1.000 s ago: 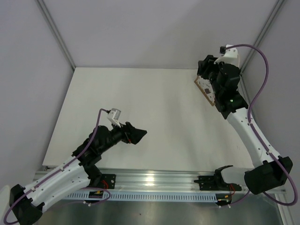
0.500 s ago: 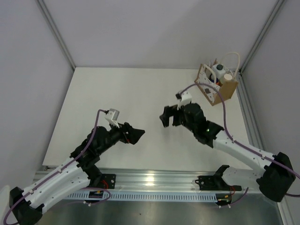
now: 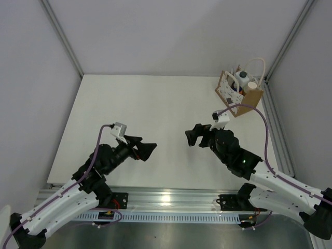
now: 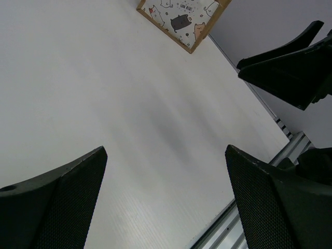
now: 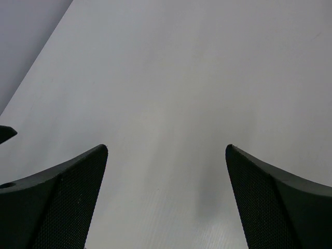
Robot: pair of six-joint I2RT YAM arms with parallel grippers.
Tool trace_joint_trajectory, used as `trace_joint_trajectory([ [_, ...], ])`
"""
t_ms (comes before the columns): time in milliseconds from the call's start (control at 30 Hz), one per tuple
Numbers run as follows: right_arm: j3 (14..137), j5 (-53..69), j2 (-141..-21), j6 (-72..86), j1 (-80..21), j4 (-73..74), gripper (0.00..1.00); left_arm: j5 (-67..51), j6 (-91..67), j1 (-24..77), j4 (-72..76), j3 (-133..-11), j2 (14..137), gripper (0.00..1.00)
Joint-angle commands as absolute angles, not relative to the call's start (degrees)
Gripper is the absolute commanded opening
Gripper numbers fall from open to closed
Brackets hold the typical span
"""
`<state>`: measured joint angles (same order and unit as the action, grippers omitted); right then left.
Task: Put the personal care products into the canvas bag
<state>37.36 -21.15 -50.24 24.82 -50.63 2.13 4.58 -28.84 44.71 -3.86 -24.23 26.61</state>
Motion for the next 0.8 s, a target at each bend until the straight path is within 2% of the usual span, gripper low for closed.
trace_joint_trajectory([
  [0, 37.97, -28.12, -46.94, 27.07, -51.06, 3.77, 0.99, 5.71, -26.45, 45.79, -3.43, -27.33, 26.89, 0.99],
  [233, 36.57, -28.22, -42.63, 25.05, -51.06, 3.43, 1.0, 4.66, -26.19, 47.37, -4.04, -28.74, 29.09, 0.99],
  [767, 36.21, -25.75, -42.8, 23.99, -51.06, 2.37, 0.99, 5.27, -26.1, 47.55, -4.13, -28.3, 28.04, 0.99],
])
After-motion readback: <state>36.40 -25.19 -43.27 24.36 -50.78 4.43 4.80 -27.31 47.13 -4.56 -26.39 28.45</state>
